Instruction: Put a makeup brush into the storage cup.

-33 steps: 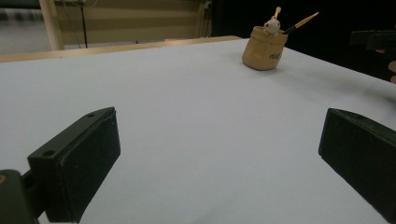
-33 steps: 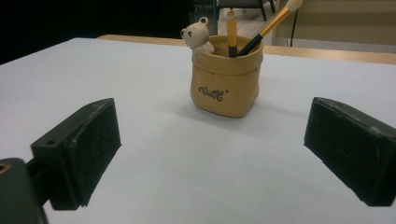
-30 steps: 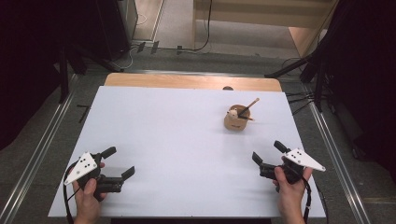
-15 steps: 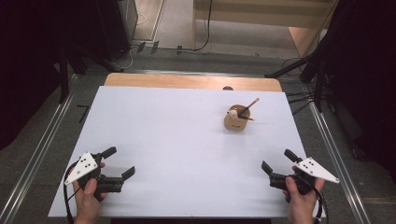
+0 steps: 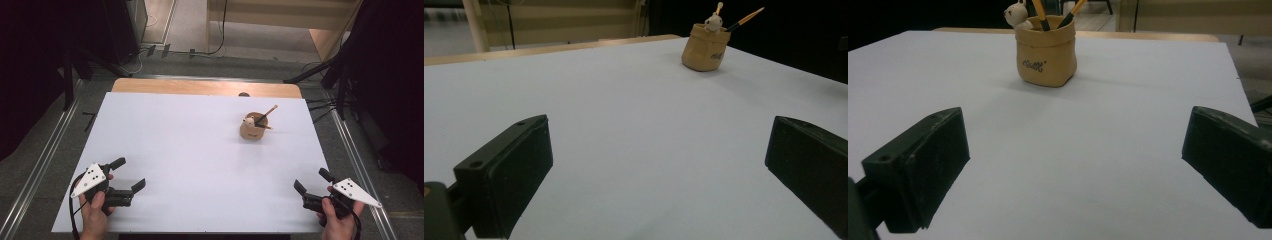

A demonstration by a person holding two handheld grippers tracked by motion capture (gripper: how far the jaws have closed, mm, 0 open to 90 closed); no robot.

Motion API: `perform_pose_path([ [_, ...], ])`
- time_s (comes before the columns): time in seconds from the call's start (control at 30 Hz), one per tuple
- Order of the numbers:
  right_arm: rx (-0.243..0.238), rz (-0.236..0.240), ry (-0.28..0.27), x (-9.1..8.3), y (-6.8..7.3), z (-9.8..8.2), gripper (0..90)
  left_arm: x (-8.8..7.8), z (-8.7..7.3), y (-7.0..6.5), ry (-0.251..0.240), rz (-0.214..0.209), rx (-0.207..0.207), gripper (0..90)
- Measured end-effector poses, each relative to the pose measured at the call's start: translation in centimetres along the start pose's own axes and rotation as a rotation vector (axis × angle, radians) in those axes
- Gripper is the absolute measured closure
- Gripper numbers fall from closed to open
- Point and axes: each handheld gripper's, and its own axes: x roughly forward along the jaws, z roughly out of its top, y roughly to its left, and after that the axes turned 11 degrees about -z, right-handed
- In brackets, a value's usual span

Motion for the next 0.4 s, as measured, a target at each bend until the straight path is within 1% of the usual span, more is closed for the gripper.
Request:
perform_pose_path([
  [0.07, 0.001, -0.003, -0.006, -0.07, -0.18, 0.01, 0.0, 0.03, 0.0, -0.02, -0.002, 0.0, -0.001, 0.0],
  [0.2, 0.015, -0.008, 0.0, 0.05, -0.45, -0.13, 0.0, 0.05, 0.01, -0.02, -0.001, -0.001, 0.001, 0.0],
  [0.33, 0.024, -0.016, 0.002, 0.12, -0.55, -0.26, 0.0, -0.03, 0.09, 0.07, 0.004, 0.002, 0.002, 0.0],
  [0.4, 0.023, -0.019, 0.005, 0.14, -0.52, -0.32, 0.0, -0.05, 0.15, 0.13, -0.001, 0.003, 0.0, 0.0],
])
